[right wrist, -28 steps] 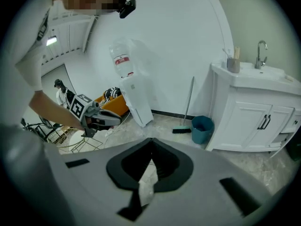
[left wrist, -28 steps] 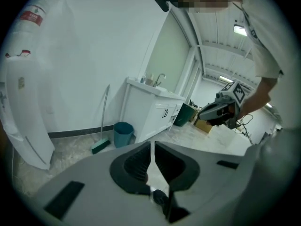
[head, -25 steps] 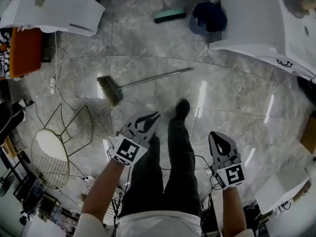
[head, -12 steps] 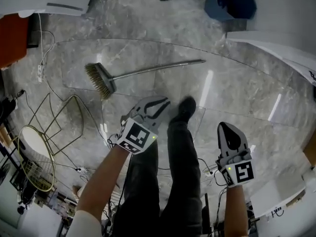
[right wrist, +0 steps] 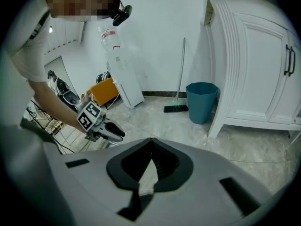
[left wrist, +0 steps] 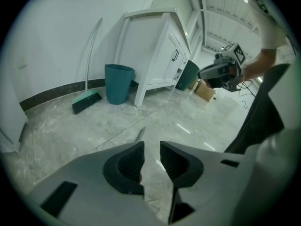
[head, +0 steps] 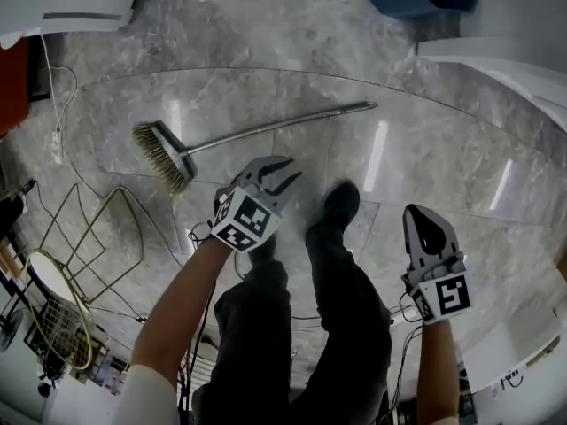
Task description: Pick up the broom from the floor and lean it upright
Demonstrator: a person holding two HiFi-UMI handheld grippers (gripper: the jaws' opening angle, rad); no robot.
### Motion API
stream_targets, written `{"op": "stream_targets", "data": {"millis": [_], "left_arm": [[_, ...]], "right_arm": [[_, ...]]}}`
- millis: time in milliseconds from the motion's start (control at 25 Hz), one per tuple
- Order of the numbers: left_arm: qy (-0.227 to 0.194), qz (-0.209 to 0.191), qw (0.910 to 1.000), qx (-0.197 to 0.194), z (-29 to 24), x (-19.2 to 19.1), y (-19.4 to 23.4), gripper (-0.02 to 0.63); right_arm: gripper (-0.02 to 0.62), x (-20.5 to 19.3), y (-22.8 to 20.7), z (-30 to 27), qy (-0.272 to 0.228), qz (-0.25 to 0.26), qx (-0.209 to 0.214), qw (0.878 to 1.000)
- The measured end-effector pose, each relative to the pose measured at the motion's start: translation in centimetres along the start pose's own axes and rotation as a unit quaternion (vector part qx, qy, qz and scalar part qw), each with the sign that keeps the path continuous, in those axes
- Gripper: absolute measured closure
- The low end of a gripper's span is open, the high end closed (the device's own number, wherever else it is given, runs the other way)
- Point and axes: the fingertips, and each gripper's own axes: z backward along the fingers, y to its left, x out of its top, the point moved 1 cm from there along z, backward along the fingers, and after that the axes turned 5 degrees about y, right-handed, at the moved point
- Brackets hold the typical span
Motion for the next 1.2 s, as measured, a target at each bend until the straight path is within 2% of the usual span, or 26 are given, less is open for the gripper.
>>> {"op": "stream_targets", "data": {"millis": [200, 440, 680, 800, 840, 880, 960, 1080, 1200], "left_arm": [[0.027, -0.049, 0.9985, -0.002, -4.7, -2.4, 1.8, 0.497], [0.069, -0.093, 0.9933, 0.002, -11.3, -6.0, 5.0, 0.452], [0.122, -0.132, 0.9837, -0.003, -17.5, -10.3, 7.6, 0.38], [0.144, -0.144, 0.9791, -0.005, -19.9, -12.3, 9.1, 0.373], [0.148, -0.149, 0.9776, -0.001, -20.5, -12.9, 9.6, 0.374], [0.152, -0.155, 0.9761, 0.003, -21.0, -13.4, 10.0, 0.404], [0.153, -0.171, 0.9733, 0.009, -21.7, -14.0, 10.5, 0.495], [0.139, -0.19, 0.9717, 0.016, -22.3, -14.2, 10.7, 0.509], [0.129, -0.193, 0.9724, 0.024, -22.5, -14.0, 10.5, 0.525]], "right_arm": [[0.595, -1.4, -2.2, -3.0, -0.025, 0.012, 0.006, 1.0], [0.595, -3.2, -5.8, -6.4, -0.025, 0.046, -0.015, 0.999], [0.595, -5.6, -8.0, -9.4, -0.043, 0.007, -0.003, 0.999], [0.595, -6.8, -8.4, -10.6, -0.05, 0.005, -0.004, 0.999], [0.594, -7.2, -8.4, -10.9, -0.047, 0.01, -0.007, 0.999], [0.594, -7.5, -8.2, -11.2, -0.042, 0.018, -0.01, 0.999], [0.595, -8.3, -8.0, -11.6, -0.032, 0.038, -0.016, 0.999], [0.595, -9.7, -7.9, -11.8, -0.019, 0.043, -0.024, 0.999], [0.594, -10.6, -8.2, -11.9, -0.016, 0.035, -0.029, 0.999]]}}
